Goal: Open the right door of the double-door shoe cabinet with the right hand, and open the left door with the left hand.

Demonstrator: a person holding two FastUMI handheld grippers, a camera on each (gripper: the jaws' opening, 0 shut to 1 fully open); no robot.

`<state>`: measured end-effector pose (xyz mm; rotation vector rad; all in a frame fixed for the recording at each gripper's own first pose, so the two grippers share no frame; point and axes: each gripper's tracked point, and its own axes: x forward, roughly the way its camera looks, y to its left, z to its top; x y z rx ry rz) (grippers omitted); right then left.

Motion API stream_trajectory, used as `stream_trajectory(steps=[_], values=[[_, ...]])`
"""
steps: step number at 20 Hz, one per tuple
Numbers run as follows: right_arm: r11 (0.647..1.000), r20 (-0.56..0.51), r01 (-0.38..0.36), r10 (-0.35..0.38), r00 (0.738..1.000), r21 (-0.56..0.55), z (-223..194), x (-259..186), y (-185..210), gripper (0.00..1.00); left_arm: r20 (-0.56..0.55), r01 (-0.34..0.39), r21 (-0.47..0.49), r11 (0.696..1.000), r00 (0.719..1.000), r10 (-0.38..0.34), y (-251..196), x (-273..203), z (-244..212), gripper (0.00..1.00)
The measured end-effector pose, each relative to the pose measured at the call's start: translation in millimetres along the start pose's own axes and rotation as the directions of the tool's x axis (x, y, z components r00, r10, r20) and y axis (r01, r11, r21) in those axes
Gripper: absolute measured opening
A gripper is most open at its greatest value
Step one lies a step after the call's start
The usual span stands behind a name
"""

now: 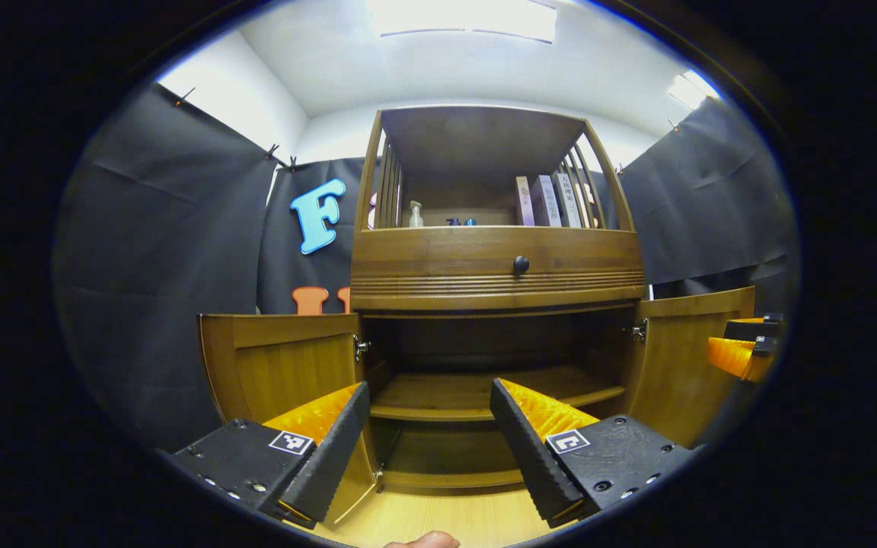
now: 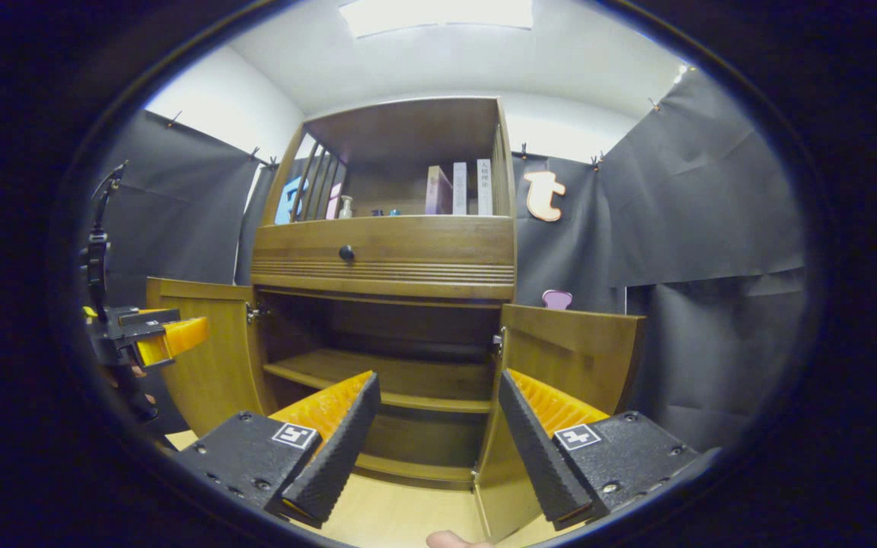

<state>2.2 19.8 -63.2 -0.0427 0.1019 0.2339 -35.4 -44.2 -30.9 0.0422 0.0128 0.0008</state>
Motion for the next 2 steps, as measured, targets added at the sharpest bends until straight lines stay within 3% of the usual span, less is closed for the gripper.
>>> stream_trajectory(steps=[2], values=[[1.0, 0.006, 0.001, -0.001, 1.0, 0.0, 2.7, 2.0, -1.8, 0.98, 0.008, 0.007, 0.002, 1.0, 1.0, -0.007, -5.2, 2.9, 4.9, 0.87]])
